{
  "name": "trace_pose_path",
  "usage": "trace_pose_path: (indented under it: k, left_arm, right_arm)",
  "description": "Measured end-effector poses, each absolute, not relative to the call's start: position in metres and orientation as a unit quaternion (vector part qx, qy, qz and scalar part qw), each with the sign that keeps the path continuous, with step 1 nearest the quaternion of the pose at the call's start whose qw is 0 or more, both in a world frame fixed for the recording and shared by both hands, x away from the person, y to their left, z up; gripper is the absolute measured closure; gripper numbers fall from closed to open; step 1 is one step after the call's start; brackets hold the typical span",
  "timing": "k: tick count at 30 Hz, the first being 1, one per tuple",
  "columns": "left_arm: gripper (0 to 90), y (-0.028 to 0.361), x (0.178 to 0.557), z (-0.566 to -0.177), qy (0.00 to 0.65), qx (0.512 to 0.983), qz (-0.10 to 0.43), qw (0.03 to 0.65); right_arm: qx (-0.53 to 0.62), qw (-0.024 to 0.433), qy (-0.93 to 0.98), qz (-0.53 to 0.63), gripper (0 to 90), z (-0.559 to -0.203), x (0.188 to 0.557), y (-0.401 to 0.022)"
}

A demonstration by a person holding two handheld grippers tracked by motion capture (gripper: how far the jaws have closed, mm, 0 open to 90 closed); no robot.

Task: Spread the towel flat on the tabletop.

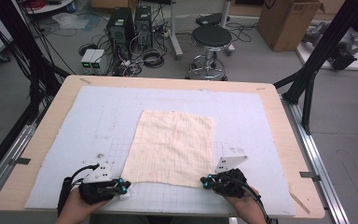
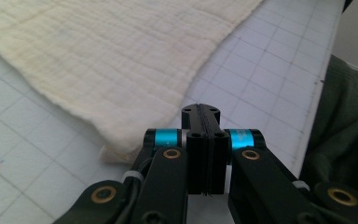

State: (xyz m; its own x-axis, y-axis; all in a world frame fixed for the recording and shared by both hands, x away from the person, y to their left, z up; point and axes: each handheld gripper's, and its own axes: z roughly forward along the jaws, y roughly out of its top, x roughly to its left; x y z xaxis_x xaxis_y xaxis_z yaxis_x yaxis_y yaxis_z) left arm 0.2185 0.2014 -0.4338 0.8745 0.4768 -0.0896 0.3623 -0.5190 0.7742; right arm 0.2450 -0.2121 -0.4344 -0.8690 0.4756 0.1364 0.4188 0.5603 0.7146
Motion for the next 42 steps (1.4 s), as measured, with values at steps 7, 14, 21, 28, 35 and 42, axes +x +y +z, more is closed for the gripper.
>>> trace_pose_path:
  k: [7, 14, 21, 28, 35, 42]
  left_arm:
    - [87.1, 0.203, 0.222, -0.428, 0.248, 0.859, 0.073, 0.441]
    - [59.7, 0.203, 0.250, -0.426, 0.280, 0.848, 0.095, 0.439]
    - [45.6, 0.194, 0.254, -0.438, 0.254, 0.882, 0.075, 0.391]
    - [78.3, 0.194, 0.253, -0.439, 0.251, 0.881, 0.115, 0.383]
    - [85.2, 0.194, 0.246, -0.437, 0.254, 0.881, 0.096, 0.388]
    - [85.0, 0.197, 0.236, -0.437, 0.253, 0.876, 0.088, 0.400]
  right_arm:
    - [0.257, 0.039, 0.878, 0.402, 83.6, -0.433, 0.238, -0.217]
    - [0.253, 0.045, 0.880, 0.399, 73.0, -0.434, 0.249, -0.203]
    - [0.247, 0.051, 0.888, 0.384, 68.3, -0.439, 0.252, -0.199]
    - [0.249, 0.058, 0.890, 0.378, 82.6, -0.439, 0.256, -0.201]
    - [0.245, 0.043, 0.889, 0.385, 88.8, -0.439, 0.257, -0.203]
    - [0.246, 0.038, 0.884, 0.395, 88.9, -0.433, 0.248, -0.208]
